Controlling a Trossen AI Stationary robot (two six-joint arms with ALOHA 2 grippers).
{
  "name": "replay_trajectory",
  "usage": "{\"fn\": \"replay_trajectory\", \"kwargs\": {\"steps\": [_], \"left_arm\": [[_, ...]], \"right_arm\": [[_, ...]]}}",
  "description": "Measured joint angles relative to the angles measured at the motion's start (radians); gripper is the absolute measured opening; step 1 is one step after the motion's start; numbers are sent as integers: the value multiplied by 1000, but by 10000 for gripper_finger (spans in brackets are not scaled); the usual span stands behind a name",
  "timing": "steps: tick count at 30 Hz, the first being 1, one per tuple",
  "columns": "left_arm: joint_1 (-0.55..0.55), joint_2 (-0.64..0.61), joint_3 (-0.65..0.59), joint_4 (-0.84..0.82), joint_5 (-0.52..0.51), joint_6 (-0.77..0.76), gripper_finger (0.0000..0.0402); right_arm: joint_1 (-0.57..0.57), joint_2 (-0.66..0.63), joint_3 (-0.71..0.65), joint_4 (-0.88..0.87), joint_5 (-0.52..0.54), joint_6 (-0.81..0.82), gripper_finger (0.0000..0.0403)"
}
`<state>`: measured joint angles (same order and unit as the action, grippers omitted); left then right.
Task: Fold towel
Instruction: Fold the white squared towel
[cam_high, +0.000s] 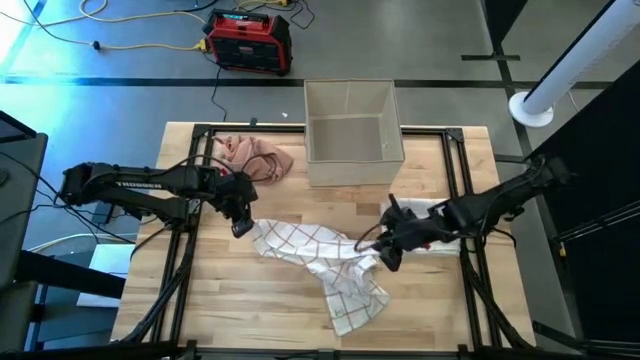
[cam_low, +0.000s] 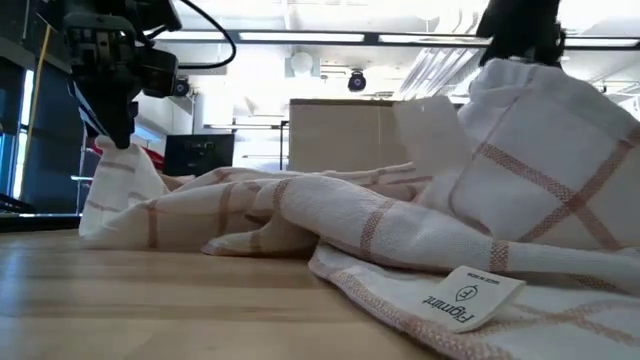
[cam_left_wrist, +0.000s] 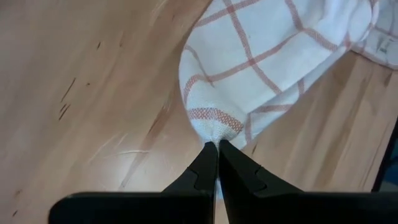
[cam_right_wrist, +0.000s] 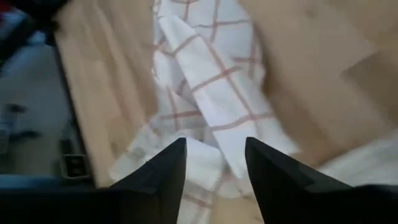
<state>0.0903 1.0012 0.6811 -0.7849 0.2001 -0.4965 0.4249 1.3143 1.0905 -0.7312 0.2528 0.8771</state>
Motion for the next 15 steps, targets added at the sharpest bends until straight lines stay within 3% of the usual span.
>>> {"fn": "replay_trajectory", "kwargs": {"steps": [3, 7, 15], "left_arm": [[-1, 0, 0, 17, 0, 2, 0], [-1, 0, 0, 35, 0, 23, 0], [0, 0, 0, 34, 0, 26, 0]], "right_arm": [[32, 81, 95, -119, 37, -102, 138], [33, 168, 110, -247, 35, -89, 138], [41, 251, 100, -223, -20, -236, 138]]}}
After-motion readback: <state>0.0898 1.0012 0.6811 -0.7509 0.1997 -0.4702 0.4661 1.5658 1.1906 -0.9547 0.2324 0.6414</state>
